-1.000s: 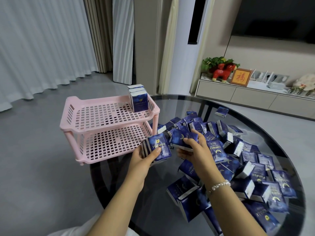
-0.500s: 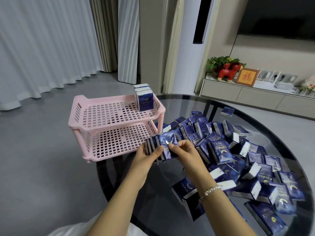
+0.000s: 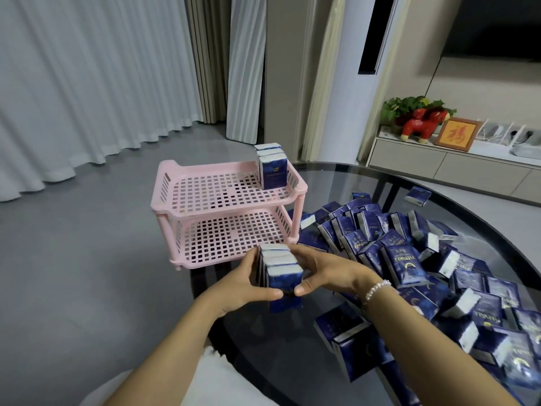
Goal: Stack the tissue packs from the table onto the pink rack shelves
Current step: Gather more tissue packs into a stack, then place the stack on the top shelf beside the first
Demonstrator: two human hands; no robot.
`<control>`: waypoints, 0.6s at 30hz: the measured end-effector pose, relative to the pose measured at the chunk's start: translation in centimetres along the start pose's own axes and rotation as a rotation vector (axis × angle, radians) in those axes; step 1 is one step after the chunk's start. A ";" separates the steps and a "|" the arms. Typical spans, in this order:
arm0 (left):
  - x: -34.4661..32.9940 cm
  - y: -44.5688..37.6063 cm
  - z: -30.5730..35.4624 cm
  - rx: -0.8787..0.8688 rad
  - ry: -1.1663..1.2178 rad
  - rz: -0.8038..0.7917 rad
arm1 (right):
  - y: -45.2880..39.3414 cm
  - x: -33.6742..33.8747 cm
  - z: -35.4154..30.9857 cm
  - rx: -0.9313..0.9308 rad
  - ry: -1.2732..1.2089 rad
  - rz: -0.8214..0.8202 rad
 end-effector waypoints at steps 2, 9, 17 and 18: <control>0.7 0.4 -0.6 0.039 -0.219 0.038 | -0.2 0.2 0.9 -0.031 0.172 0.051; -0.4 1.3 -0.8 0.071 -0.437 0.028 | 0.1 -0.1 1.4 -0.047 0.301 0.003; -1.4 1.1 0.5 0.007 -0.485 0.065 | -0.1 0.9 1.7 -0.048 0.239 0.127; -1.4 1.2 0.8 -0.007 -0.477 0.070 | -0.1 1.0 1.7 -0.040 0.235 0.135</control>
Point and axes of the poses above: each hand's wrist, its own y-axis away from the middle knuckle, its own x-axis out of the back of the hand, z = x × y, the point moved 10 cm from there along -y, towards the middle knuckle, and after that the axes turned 14 degrees about y, right-handed, at the moved point
